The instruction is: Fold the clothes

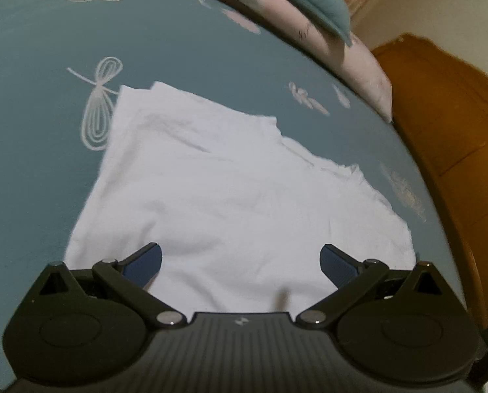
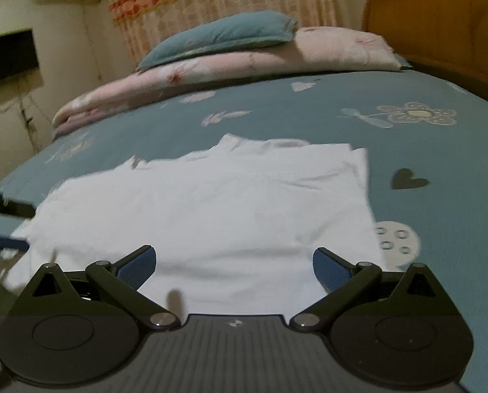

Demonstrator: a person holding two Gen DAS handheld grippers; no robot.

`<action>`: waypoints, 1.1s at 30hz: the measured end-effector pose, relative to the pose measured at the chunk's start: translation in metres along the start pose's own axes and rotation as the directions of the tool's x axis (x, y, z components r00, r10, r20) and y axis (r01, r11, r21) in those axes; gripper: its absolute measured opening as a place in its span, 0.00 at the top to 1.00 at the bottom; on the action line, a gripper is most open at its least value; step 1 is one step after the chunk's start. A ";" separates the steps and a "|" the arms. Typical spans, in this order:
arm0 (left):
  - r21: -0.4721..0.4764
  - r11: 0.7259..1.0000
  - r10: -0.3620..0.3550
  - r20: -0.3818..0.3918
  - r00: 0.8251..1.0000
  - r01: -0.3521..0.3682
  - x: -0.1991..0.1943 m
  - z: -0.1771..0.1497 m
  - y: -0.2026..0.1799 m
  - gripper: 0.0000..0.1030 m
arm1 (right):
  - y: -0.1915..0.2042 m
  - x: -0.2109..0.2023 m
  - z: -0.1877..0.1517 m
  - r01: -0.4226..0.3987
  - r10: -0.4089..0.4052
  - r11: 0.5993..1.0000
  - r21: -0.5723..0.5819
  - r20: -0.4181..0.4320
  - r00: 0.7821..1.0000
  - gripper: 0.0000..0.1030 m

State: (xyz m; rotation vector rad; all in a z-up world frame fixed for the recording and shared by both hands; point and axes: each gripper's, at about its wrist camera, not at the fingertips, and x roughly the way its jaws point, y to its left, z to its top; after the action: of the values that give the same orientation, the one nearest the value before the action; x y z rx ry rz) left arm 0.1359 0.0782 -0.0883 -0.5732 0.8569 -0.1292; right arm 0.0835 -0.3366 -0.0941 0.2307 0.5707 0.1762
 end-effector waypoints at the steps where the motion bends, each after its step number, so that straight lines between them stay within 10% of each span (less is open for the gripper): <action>1: -0.008 1.000 0.003 -0.011 1.000 -0.003 -0.003 0.001 -0.002 0.01 | -0.004 -0.001 0.000 -0.010 0.010 1.000 0.022 0.005 1.000 0.00; 5: 0.021 0.991 -0.133 -0.024 0.991 0.133 -0.008 0.002 -0.023 0.01 | -0.010 -0.003 0.002 -0.033 0.032 0.997 0.074 0.017 0.999 0.00; 21: 0.189 0.965 -0.161 -0.122 0.979 0.182 0.055 0.005 -0.101 0.01 | 0.002 0.003 0.001 0.014 -0.014 1.000 -0.014 -0.004 1.000 0.00; 33: 0.165 0.965 -0.180 -0.158 0.971 0.206 0.075 -0.002 -0.088 0.01 | 0.015 0.011 -0.003 0.067 -0.072 0.991 -0.115 -0.041 0.997 0.00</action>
State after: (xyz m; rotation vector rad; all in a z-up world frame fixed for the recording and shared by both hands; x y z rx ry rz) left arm 0.1943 -0.0221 -0.0936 -0.4804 0.9152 -0.4263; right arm 0.0892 -0.3195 -0.0986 0.0961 0.6108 0.1459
